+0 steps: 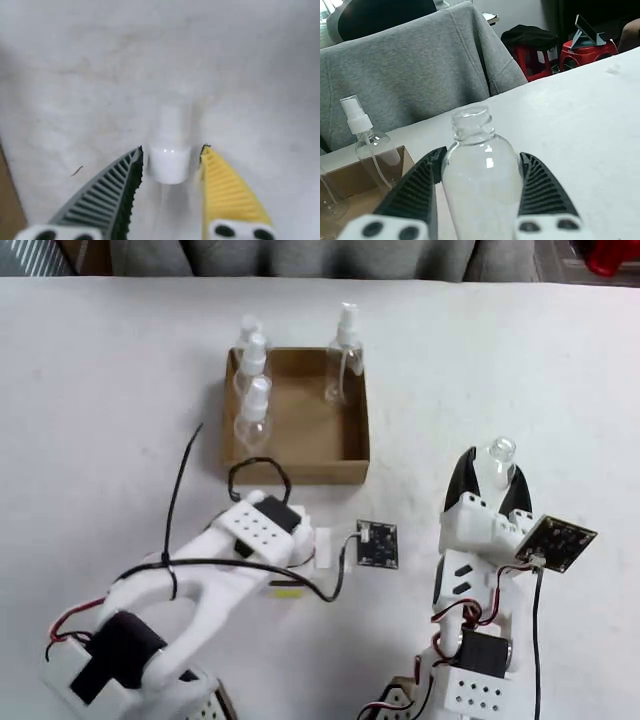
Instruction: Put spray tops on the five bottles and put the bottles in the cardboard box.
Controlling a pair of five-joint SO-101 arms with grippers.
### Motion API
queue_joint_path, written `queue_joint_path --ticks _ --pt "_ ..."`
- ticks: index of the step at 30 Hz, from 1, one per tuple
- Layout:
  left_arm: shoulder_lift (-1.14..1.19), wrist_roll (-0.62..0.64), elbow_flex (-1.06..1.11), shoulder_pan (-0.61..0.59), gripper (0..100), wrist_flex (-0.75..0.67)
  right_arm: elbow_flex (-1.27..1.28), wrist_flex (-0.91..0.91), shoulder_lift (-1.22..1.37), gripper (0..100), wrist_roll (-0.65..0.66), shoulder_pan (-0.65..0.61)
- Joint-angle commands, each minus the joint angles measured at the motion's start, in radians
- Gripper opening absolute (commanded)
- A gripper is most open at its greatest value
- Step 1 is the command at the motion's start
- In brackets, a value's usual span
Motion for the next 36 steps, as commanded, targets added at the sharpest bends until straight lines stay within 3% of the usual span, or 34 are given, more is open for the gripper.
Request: queue_joint_path --ticks 1,6,12,23,29,36 --pt "-0.001 -0.012 -0.055 -0.015 18 -0.023 0.009 -0.002 -0.004 1.6 -0.005 0.004" --pt "0.001 -0.005 -0.026 -0.013 17 -0.077 0.009 -0.001 -0.004 1.6 -0.006 0.007" --pt "-0.007 -0.008 0.023 -0.007 2 -0.112 0.009 -0.001 -0.002 1.6 -0.006 0.008" --pt "-0.124 0.015 -0.057 -0.007 2 0.121 0.009 0.033 -0.010 1.6 -0.008 0.016" --pt "-0.389 0.259 -0.063 -0.013 2 0.147 0.009 -0.016 -0.010 1.6 -0.011 0.002" --pt "-0.760 0.565 -0.064 -0.101 2 0.147 0.009 -0.166 -0.012 1.6 -0.002 -0.179"
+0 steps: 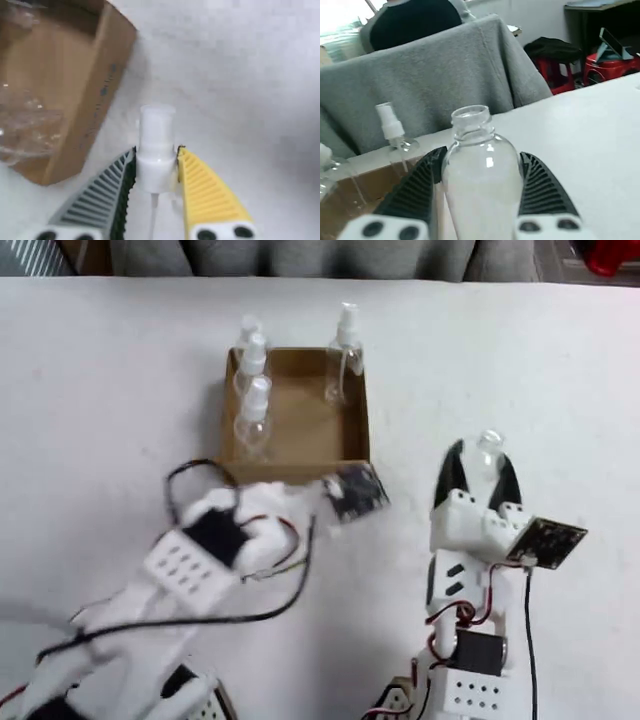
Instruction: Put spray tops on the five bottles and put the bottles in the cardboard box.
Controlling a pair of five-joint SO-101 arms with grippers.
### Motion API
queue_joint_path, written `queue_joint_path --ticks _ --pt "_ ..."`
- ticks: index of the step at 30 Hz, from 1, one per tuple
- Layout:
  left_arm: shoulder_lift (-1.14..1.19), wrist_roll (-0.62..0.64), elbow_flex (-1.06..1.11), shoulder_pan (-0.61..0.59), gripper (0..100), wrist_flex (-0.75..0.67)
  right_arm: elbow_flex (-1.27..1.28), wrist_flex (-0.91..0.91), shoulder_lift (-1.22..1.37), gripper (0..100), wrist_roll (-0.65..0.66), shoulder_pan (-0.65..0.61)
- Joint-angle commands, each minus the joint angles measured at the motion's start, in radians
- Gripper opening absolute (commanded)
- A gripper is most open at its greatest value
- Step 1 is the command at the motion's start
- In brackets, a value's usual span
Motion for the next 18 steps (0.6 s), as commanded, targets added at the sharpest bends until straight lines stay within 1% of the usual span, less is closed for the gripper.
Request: queue_joint_path --ticks 1,3,5,7,10,12,14,18 --pt "-0.237 0.152 -0.060 -0.085 2 0.014 0.009 -0.113 -0.012 1.6 0.000 -0.101" --pt "-0.349 0.207 -0.061 -0.140 2 0.011 0.009 -0.182 -0.012 1.6 0.015 -0.156" --pt "-0.453 0.252 -0.060 -0.197 2 -0.014 0.009 -0.223 -0.012 1.6 0.077 -0.217" --pt "-0.545 0.296 -0.060 -0.259 2 -0.040 0.009 -0.246 -0.012 1.6 0.130 -0.288" --pt "-0.631 0.377 -0.061 -0.360 2 -0.097 0.008 -0.259 -0.012 1.6 0.178 -0.394" --pt "-0.641 0.414 -0.072 -0.429 2 -0.126 0.008 -0.255 -0.012 1.6 0.186 -0.460" --pt "-0.605 0.425 -0.110 -0.483 2 -0.127 0.009 -0.252 -0.012 1.6 0.186 -0.510" --pt "-0.470 0.433 -0.230 -0.519 2 -0.126 0.009 -0.249 -0.012 1.6 0.181 -0.581"
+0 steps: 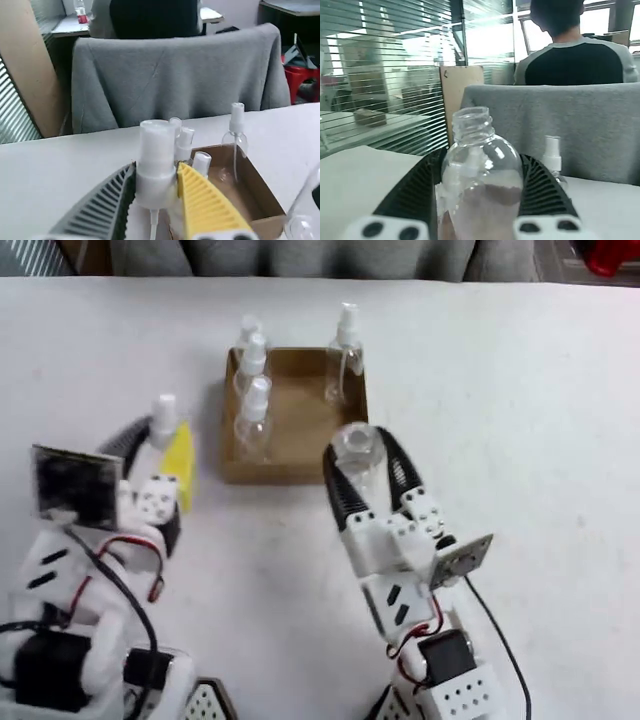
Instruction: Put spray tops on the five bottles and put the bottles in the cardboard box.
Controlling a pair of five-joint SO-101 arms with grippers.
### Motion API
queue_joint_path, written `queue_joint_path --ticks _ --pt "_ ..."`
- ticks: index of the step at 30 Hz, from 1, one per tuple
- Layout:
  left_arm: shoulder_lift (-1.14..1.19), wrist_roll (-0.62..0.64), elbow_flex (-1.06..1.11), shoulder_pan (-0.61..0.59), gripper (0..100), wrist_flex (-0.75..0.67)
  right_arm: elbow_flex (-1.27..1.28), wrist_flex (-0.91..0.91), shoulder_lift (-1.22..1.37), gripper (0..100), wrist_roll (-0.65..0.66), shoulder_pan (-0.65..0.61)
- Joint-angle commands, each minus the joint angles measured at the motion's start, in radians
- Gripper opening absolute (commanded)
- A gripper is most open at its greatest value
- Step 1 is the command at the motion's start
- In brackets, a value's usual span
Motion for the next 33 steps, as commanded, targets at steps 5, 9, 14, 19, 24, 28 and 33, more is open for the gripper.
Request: queue_joint_path --ticks 5,9,14,19,24,28,33 --pt "0.229 0.172 -0.281 -0.022 2 -0.043 0.009 0.054 -0.012 1.6 0.012 -0.119" --pt "0.282 0.315 -0.391 -0.010 2 -0.120 0.009 0.091 -0.012 1.6 -0.043 -0.156" --pt "0.317 0.370 -0.420 0.002 2 -0.285 0.009 0.130 -0.012 1.6 -0.051 -0.159" --pt "0.326 0.365 -0.420 0.019 2 -0.362 0.009 0.179 -0.012 1.6 -0.051 -0.159" --pt "0.332 0.299 -0.413 0.170 2 -0.354 0.009 0.185 -0.012 1.6 -0.048 -0.159" --pt "0.404 0.247 -0.443 0.265 2 -0.361 0.009 0.185 -0.008 1.6 -0.048 -0.159" --pt "0.512 0.250 -0.503 0.277 2 -0.362 0.009 0.186 -0.004 1.6 -0.049 -0.159"
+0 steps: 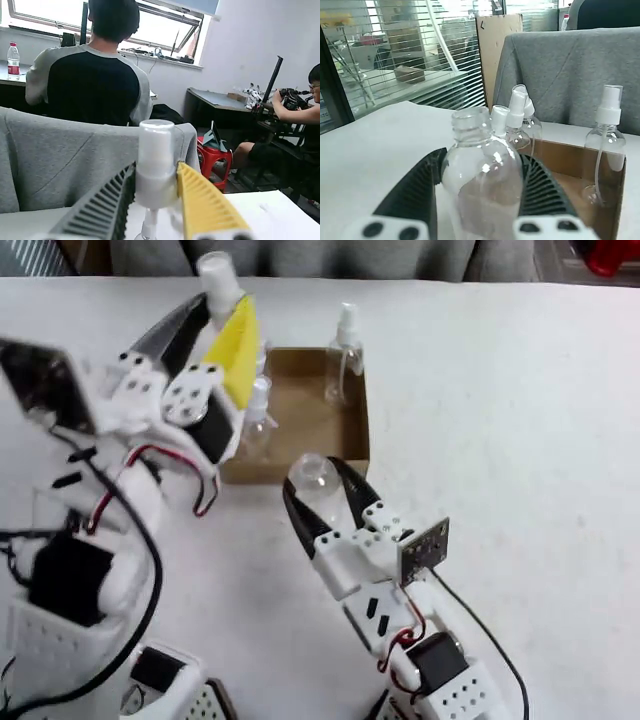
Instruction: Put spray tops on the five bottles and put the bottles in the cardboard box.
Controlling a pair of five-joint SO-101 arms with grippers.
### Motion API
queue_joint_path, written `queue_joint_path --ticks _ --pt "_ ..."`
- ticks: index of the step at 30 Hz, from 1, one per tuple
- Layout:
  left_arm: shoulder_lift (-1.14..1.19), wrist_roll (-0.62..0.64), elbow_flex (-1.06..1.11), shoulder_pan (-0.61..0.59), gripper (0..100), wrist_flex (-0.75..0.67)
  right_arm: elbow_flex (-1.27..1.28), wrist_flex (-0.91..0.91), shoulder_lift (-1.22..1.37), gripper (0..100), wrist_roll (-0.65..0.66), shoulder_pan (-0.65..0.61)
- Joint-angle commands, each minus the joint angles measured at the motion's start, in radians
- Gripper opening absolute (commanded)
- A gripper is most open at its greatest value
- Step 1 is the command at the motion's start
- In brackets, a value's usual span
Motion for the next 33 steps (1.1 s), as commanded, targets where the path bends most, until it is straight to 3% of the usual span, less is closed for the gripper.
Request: queue_joint_path --ticks 1,12,27,33 --pt "0.068 -0.011 -0.087 0.021 2 -0.032 0.009 0.015 -0.005 1.6 -0.008 -0.008" --pt "0.090 -0.012 -0.084 0.168 2 0.044 0.009 0.048 -0.010 1.6 -0.009 -0.005" --pt "0.082 -0.020 -0.094 0.162 2 0.109 0.009 0.051 -0.010 1.6 -0.009 -0.002" --pt "-0.025 -0.020 -0.092 0.162 2 0.101 0.009 0.082 -0.010 1.6 -0.009 -0.001"
